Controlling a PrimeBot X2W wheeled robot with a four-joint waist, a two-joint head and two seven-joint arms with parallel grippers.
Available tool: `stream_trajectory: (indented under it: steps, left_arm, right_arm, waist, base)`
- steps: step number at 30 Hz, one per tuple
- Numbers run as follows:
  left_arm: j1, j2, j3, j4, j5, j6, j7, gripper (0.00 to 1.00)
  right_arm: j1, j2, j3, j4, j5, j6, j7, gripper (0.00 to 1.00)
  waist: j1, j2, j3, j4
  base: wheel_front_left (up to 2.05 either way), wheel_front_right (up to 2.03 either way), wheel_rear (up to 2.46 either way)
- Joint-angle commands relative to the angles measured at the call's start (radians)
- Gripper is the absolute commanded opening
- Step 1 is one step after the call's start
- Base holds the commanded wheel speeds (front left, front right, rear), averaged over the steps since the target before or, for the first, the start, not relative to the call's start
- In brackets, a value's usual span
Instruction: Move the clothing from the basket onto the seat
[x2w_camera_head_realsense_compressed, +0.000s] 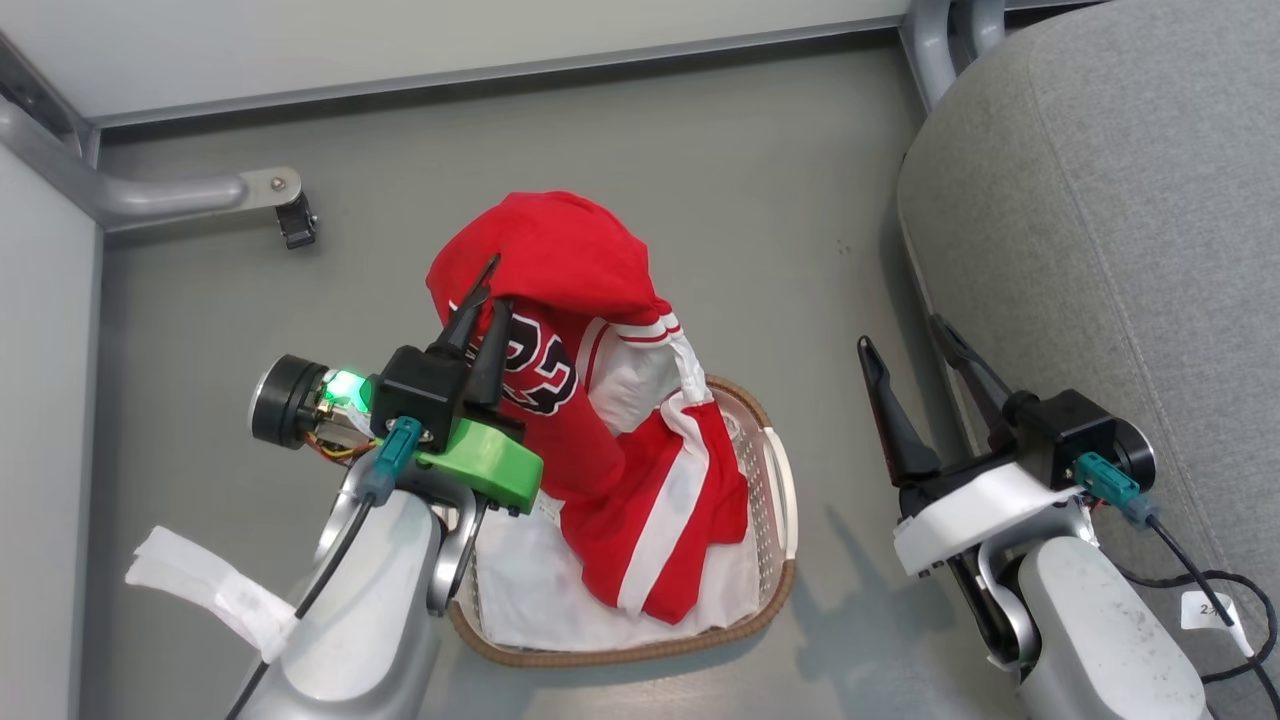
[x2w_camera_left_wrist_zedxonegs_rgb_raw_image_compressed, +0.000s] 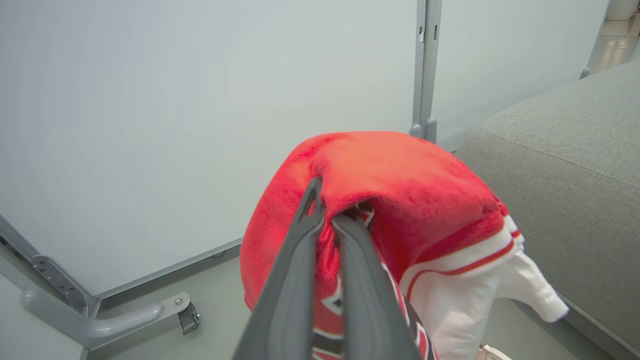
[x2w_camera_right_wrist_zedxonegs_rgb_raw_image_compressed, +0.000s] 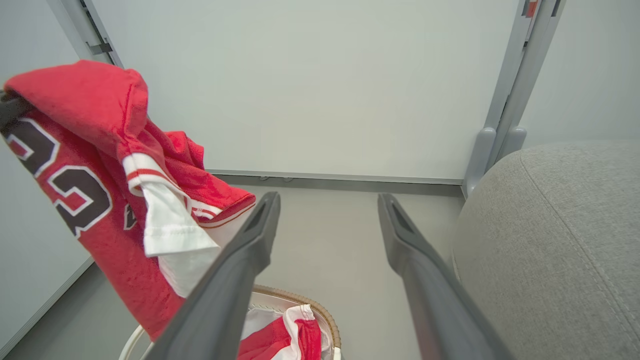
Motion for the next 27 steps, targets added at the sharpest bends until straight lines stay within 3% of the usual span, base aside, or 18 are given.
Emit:
stream_trajectory:
  steps: [1,11,27]
  left_arm:
    - [0.023,0.003,0.005,-0.024,0.008,-0.008,-0.006,0.0]
    - [0.047,-0.004,0.017,-0.141,0.011,-0.025,-0.005,0.0]
    - [0.1,-0.018,0.037,-0.21,-0.012,-0.024,-0.005,0.0]
  right_arm:
    - [0.017,-0.001,0.004,0.003,0.001,0.0,-0.005,1.0]
    - [0.054,0.007,0.018,0.012,0.007,0.0,-0.005,1.0]
    - [0.094,0.008,0.048,0.024,0.012,0.0,-0.005,1.0]
  waist:
    - [0.0,-0.0001,-0.023,-0.004]
    - [0.0,-0.0001,-0.08,-0.016]
    - [0.0,-0.0001,-0.132,-0.023]
  base:
    - [0.0,0.0,0.0]
    - [0.0,0.0,0.0]
    - [0.0,0.0,0.0]
